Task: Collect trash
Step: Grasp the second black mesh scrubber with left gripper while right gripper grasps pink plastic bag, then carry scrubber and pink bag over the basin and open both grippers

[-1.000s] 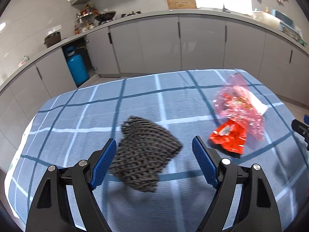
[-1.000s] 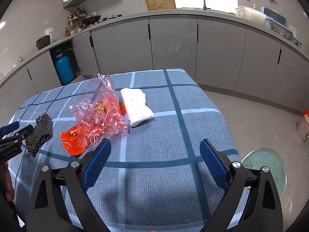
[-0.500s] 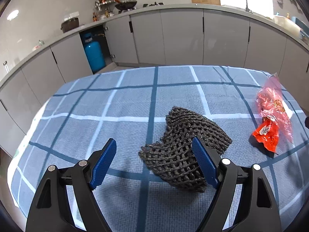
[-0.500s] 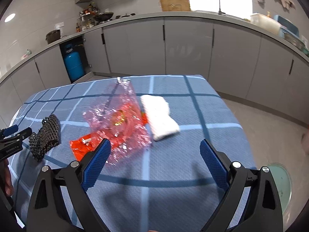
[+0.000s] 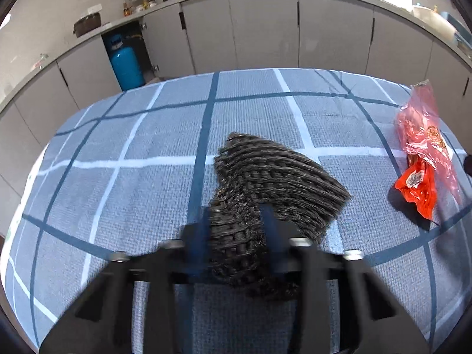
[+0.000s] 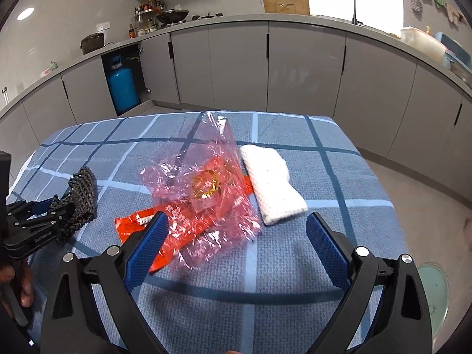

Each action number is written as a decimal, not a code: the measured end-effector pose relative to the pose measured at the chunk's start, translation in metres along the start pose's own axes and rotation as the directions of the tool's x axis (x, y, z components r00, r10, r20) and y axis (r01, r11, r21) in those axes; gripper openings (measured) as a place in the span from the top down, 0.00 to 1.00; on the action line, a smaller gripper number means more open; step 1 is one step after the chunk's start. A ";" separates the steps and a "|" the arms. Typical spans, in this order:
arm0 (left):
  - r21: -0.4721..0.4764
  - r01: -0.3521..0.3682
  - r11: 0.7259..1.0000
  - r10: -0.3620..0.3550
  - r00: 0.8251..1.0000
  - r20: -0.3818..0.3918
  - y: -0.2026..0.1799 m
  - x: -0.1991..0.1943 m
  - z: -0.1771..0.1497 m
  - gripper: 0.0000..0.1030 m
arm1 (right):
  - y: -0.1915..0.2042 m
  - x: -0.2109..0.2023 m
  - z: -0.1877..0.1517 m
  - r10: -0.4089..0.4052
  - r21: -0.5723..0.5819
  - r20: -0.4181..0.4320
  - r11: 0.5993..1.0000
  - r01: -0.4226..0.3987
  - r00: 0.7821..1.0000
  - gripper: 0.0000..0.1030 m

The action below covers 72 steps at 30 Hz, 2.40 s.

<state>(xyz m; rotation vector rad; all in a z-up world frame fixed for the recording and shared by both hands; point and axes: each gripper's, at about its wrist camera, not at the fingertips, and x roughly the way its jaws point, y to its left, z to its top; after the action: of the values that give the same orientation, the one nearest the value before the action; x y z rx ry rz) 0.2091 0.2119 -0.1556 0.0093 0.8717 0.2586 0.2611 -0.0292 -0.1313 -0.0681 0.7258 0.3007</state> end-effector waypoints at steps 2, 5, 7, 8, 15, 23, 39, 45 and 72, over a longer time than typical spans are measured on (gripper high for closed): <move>-0.009 0.009 1.000 -0.009 1.000 -0.003 0.003 -0.001 0.000 0.87 | 0.004 0.004 0.004 0.008 -0.011 0.002 1.000 -0.008 1.000 0.10; -0.016 0.007 1.000 -0.007 1.000 0.004 0.005 -0.004 0.000 0.90 | 0.012 0.011 0.011 0.016 -0.036 0.002 0.999 -0.016 1.000 0.10; -0.021 -0.004 1.000 0.004 1.000 0.017 0.008 -0.007 0.001 0.90 | 0.018 0.019 0.014 0.022 -0.051 -0.007 0.998 -0.023 1.000 0.10; -0.020 -0.012 1.000 0.013 1.000 0.026 0.008 -0.009 0.002 0.90 | 0.020 0.023 0.014 0.022 -0.058 -0.012 0.998 -0.022 1.000 0.10; -0.020 -0.030 0.999 0.030 0.999 0.024 0.012 -0.008 0.001 0.90 | 0.024 0.048 0.008 0.046 -0.059 -0.097 0.997 -0.052 0.994 0.29; -0.002 -0.024 1.000 0.024 0.999 0.045 0.005 -0.017 0.002 0.90 | 0.029 0.037 0.005 0.091 -0.071 -0.081 0.993 -0.097 0.993 0.71; 0.019 -0.026 0.999 0.024 0.993 0.120 -0.006 -0.057 0.012 0.90 | 0.029 -0.018 -0.001 0.154 -0.045 0.008 0.987 -0.153 0.988 0.87; 0.031 -0.027 0.999 0.023 0.991 0.132 -0.012 -0.065 0.014 0.90 | 0.028 -0.039 -0.006 0.154 -0.030 0.052 0.988 -0.153 0.987 0.87; 0.171 0.036 0.985 -0.076 0.970 0.232 -0.091 -0.107 0.032 0.90 | -0.020 -0.093 -0.030 0.101 0.056 0.132 0.992 -0.110 0.986 0.87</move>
<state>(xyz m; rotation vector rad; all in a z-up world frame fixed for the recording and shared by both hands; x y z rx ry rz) 0.1873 0.1028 -0.0643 0.1678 0.6517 0.1276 0.1817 -0.0758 -0.0933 0.0499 0.6105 0.3797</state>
